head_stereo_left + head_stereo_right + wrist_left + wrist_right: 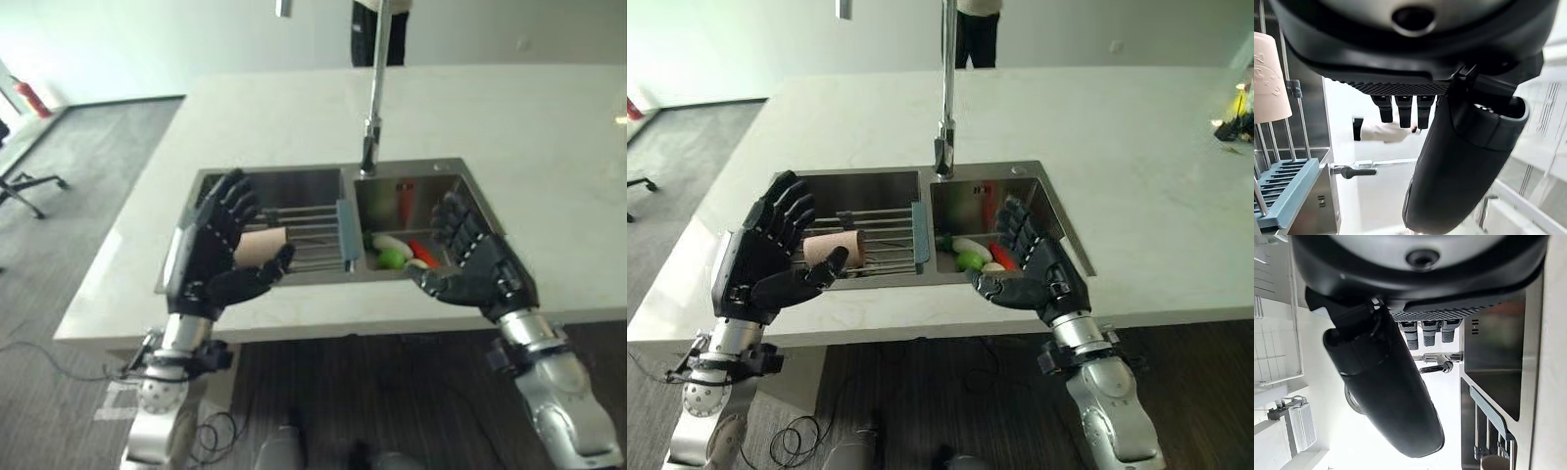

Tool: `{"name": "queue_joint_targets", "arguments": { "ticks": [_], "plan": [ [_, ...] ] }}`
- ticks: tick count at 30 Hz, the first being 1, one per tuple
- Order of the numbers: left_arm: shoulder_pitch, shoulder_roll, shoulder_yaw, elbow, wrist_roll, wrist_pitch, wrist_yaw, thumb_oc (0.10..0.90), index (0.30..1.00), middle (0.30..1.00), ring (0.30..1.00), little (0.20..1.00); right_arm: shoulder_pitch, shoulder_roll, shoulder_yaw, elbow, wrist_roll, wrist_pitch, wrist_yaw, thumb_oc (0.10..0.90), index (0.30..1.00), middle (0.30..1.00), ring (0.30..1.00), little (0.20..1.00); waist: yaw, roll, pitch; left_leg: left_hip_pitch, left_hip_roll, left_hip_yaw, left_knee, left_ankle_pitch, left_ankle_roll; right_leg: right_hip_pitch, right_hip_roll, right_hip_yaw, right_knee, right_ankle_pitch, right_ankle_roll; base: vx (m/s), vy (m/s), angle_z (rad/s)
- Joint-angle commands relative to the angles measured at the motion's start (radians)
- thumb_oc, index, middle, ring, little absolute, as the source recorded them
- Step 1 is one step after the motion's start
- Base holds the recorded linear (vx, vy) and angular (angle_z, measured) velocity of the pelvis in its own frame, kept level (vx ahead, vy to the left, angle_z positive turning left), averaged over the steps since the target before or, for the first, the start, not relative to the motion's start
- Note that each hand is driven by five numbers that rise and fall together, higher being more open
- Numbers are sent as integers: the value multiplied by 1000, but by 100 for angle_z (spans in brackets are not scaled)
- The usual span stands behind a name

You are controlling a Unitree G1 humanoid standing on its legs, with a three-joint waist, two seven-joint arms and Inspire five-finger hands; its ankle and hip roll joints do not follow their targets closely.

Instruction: Place the dishes in the dishwasher.

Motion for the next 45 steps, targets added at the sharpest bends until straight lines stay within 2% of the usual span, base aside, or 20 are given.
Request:
{"name": "queue_joint_targets", "arguments": {
  "ticks": [1,7,10,12,13,14,15,16,18,20,25,27,32,36,42,45],
  "plan": [
    [-73,80,78,-82,4,-82,7,800,900,900,900,900,-71,-7,-11,-80,34,-77,13,800,900,900,900,900,25,-12,-93,-6,-21,-7,18,-57,4,39,-123,59,18,-36,183,115,154,15],
    [-115,74,97,-71,1,-63,-40,800,900,900,900,900,-105,31,6,-67,-5,-66,6,800,900,900,900,900,40,-23,-96,16,-63,-5,18,-90,47,84,-170,50,18,-25,211,109,159,9],
    [-119,97,105,-76,83,-61,-50,800,900,900,900,900,-108,44,8,-68,-9,-56,9,800,900,900,900,900,45,-26,-97,20,-84,2,18,-95,72,125,-184,22,18,54,222,107,151,0],
    [-120,123,116,-72,123,-69,-39,800,900,900,900,900,-112,58,15,-62,-13,-59,26,800,900,900,900,900,33,-8,-88,31,-89,-16,18,-94,85,146,-161,14,18,166,228,127,147,1],
    [-128,137,120,-60,156,-58,-30,800,900,900,900,900,-116,63,23,-53,-17,-61,51,800,900,900,900,900,13,2,-76,44,-86,-30,18,-94,84,108,-137,36,18,187,217,77,47,3],
    [-134,152,121,-54,181,-41,-31,800,900,900,900,900,-119,59,28,-46,-25,-65,58,800,900,900,900,900,9,-1,-69,49,-83,-29,18,-94,75,66,-141,38,18,135,204,73,-77,3],
    [-145,184,121,-50,214,5,-29,800,900,900,900,900,-131,46,31,-32,-19,-70,70,800,900,900,900,900,8,-22,-69,57,-94,-21,18,-114,68,10,-160,48,18,81,201,76,-153,-9],
    [-142,213,106,-29,269,33,-6,800,900,900,900,900,-142,38,46,-17,-12,-79,89,800,900,900,900,900,1,-28,-61,69,-93,-17,18,-124,71,2,-159,64,18,126,203,95,-175,-17],
    [-154,253,100,12,276,78,-10,800,900,900,900,900,-147,-8,34,-19,9,-69,94,800,900,900,900,900,-5,-25,-61,78,-69,-11,18,-132,57,-19,-164,81,18,52,215,54,-128,-6],
    [-204,294,62,47,309,131,-1,800,900,900,900,900,-186,-36,44,-21,23,-37,82,800,900,900,900,900,-7,-23,-76,78,-49,18,18,-136,47,-24,-166,84,18,19,218,64,-89,1],
    [-278,354,26,86,308,204,-51,800,900,900,900,900,-219,-73,71,-9,12,-16,61,800,900,900,900,900,-8,-9,-104,82,-32,46,18,-141,37,-12,-146,88,18,-1,210,57,-61,-9],
    [-299,357,13,98,295,217,-64,800,900,900,900,900,-224,-78,77,-6,11,-15,65,800,900,900,900,900,-12,-6,-106,84,-31,47,18,-141,35,-12,-145,87,18,-1,209,19,-40,-14],
    [-435,412,-75,251,257,239,-71,800,900,900,900,900,-246,-127,82,12,21,3,80,800,900,900,900,900,-51,18,-116,93,-21,62,18,-142,22,-10,-126,107,18,-13,204,10,-19,-13],
    [-472,416,-96,319,224,235,-75,800,900,900,900,900,-250,-134,77,20,20,11,91,800,900,900,900,900,-63,27,-118,94,-20,69,18,-143,19,-10,-122,117,18,-15,204,-5,14,-8],
    [-481,430,-102,368,255,247,-85,800,900,900,900,900,-236,-140,67,13,7,22,111,800,900,900,900,900,-76,31,-122,98,-20,77,18,-145,19,-12,-115,130,18,-15,205,-1,16,-4],
    [-499,446,-132,421,319,266,-114,800,900,900,900,900,-241,-155,65,21,13,31,125,800,900,900,900,900,-86,31,-126,99,-20,82,18,-148,20,-14,-110,137,18,-16,204,-2,11,0]
  ]
}}
